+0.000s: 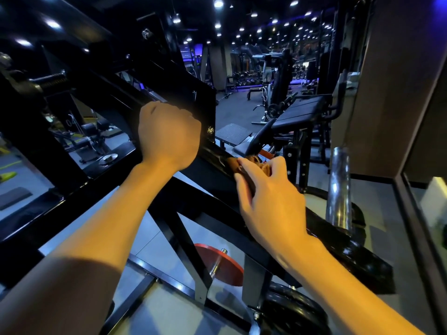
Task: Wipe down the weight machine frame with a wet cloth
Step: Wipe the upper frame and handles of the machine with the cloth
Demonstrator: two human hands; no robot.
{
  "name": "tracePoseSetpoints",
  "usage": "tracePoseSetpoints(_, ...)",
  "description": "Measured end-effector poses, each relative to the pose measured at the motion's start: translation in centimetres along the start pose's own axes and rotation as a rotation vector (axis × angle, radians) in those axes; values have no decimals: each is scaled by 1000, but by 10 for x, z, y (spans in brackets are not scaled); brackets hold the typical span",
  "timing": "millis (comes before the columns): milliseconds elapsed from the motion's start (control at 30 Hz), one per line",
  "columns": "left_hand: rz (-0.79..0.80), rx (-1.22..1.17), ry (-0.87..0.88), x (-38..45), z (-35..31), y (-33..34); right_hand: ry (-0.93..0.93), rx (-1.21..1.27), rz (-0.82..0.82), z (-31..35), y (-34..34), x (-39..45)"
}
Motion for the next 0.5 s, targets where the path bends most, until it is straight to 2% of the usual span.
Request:
tracePoseSetpoints(133,30,1,-4,2,0,0,-22,2,49,-21,-19,-23)
tracePoseSetpoints(300,61,-6,4,1,-1,1,141,-28,53,-57,-49,-62)
tracePoseSetpoints(500,-6,-245,-64,-2,-14,-12,27,15,-7,-21,-16,-19)
Point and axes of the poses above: each hand's wrist, its own x-axis towards the middle knuckle, its own y-axis out of the palm, z = x × y, the point moved 2 cm from there along x, towards the middle knuckle, and after that the axes turned 10 degrees about x, right-handed, at the moved point
